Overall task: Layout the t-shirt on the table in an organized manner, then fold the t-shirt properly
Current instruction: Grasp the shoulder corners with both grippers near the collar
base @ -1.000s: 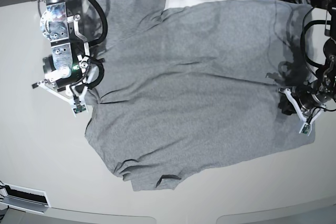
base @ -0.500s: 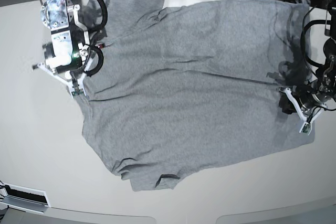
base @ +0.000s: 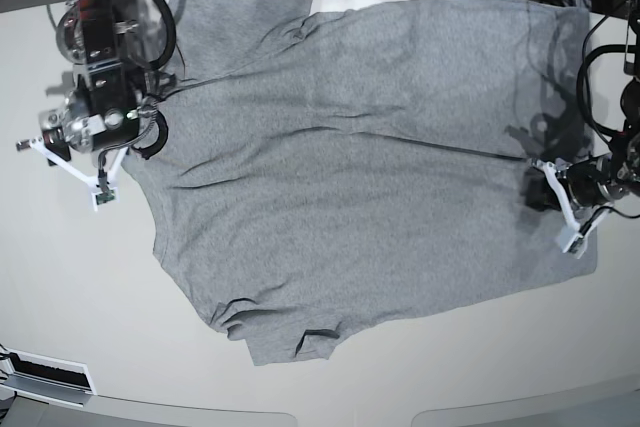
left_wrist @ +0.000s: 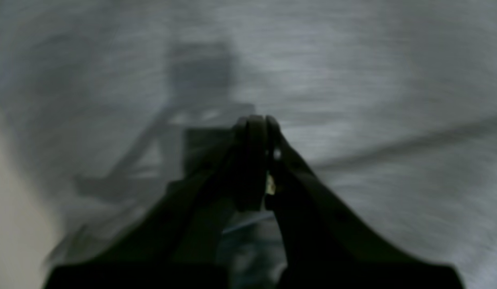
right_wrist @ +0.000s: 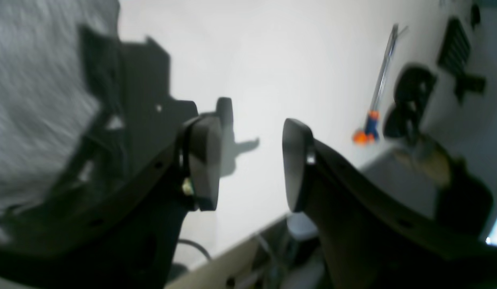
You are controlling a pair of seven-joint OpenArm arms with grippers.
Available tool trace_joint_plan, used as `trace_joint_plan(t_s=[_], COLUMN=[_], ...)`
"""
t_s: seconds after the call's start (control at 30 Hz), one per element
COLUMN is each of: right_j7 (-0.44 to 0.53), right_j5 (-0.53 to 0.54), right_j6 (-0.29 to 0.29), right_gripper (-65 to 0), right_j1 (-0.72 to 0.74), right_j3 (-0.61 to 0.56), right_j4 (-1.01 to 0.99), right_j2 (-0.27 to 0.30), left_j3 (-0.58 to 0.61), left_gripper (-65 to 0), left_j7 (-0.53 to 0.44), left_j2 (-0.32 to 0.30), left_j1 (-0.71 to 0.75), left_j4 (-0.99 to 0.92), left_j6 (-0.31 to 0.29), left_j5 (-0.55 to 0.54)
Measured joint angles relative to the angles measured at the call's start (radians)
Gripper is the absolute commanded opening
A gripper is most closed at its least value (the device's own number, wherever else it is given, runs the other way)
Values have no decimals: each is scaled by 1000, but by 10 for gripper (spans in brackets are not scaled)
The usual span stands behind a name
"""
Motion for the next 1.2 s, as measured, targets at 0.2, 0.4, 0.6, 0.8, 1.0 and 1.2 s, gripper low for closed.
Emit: trace_joint_plan(t_s=[0.2,0.4,0.6,0.8,1.0,1.2], right_j7=[132,152,152,156,156,156], right_j5=[162,516,666,659,660,660], right_j6=[156,438,564,564,561,540], right_gripper=[-650,-650,-650,-650,-650,-650], right_j1=[11,10,11,11,13,13], right_j3=[-1,-2,-2,-2,-2,-2], right_j4=[0,0,0,0,0,0], right_j2=[-3,-3,-4,-1,-1,-1], left_j3=[0,-26,-30,-55,-114,-126], left_gripper=[-650,-650,-650,-650,-650,-650], left_j7=[78,270,313,356,352,250], left_j2=[-57,-53,-57,-55,-53,3], left_j1=[-3,57,203,383,531,596], left_j4=[142,229,325,504,572,546], left_j6=[-63,-64,-62,-64,-63,-62], left_j5=[-169,-381,-404,-431,-378,-119])
